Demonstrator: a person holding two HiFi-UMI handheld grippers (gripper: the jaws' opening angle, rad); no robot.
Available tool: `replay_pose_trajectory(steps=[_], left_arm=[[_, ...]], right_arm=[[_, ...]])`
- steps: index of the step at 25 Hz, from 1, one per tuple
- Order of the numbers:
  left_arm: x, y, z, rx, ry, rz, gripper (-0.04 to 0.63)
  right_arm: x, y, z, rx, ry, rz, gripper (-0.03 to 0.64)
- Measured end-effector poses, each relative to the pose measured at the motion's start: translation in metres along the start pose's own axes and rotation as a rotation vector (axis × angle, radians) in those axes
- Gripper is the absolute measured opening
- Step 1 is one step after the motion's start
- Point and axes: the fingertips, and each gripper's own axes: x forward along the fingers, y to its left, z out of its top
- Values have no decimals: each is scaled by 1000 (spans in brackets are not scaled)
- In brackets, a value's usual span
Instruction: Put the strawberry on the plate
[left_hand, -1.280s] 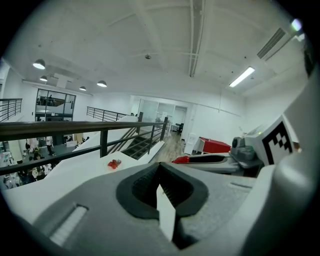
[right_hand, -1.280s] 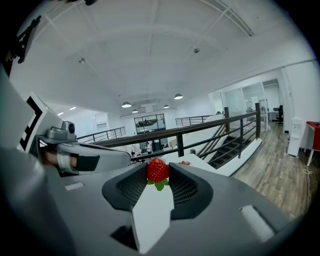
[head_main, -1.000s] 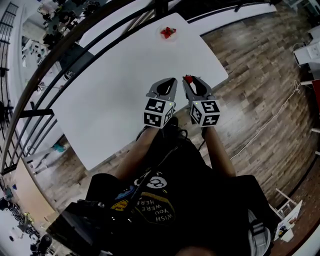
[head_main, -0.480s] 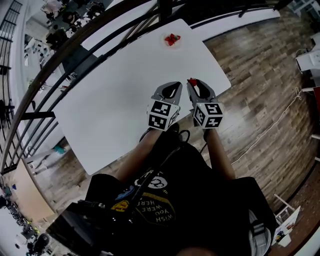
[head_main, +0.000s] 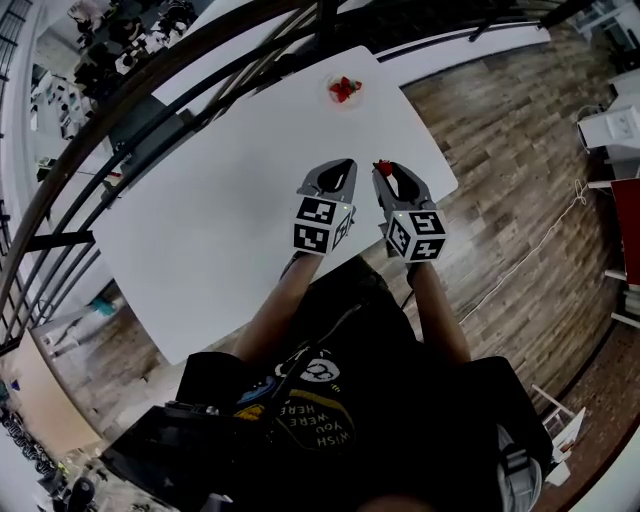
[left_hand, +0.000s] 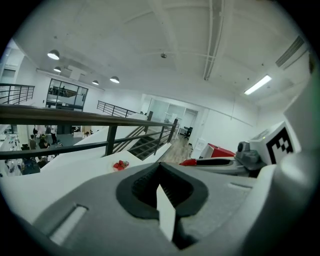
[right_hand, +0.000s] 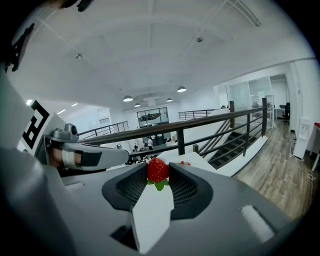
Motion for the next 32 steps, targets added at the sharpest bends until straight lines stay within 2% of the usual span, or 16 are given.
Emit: replay_pose_trajectory(steps=[6, 18, 23, 27, 32], left_arm=[[18, 22, 1, -31, 19, 4, 3], [69, 45, 14, -14, 37, 71, 3], [85, 60, 17, -63, 27, 105, 2], [101, 68, 11, -104, 53, 111, 3], [113, 73, 17, -94, 63, 107, 2]], right_arm=[[25, -5, 7, 17, 10, -8, 137], [79, -45, 24, -5, 36, 70, 138], [97, -59, 31, -16, 45, 98, 137], [113, -66, 34, -22, 57, 111, 137], [131, -75, 39, -24, 63, 121, 137]])
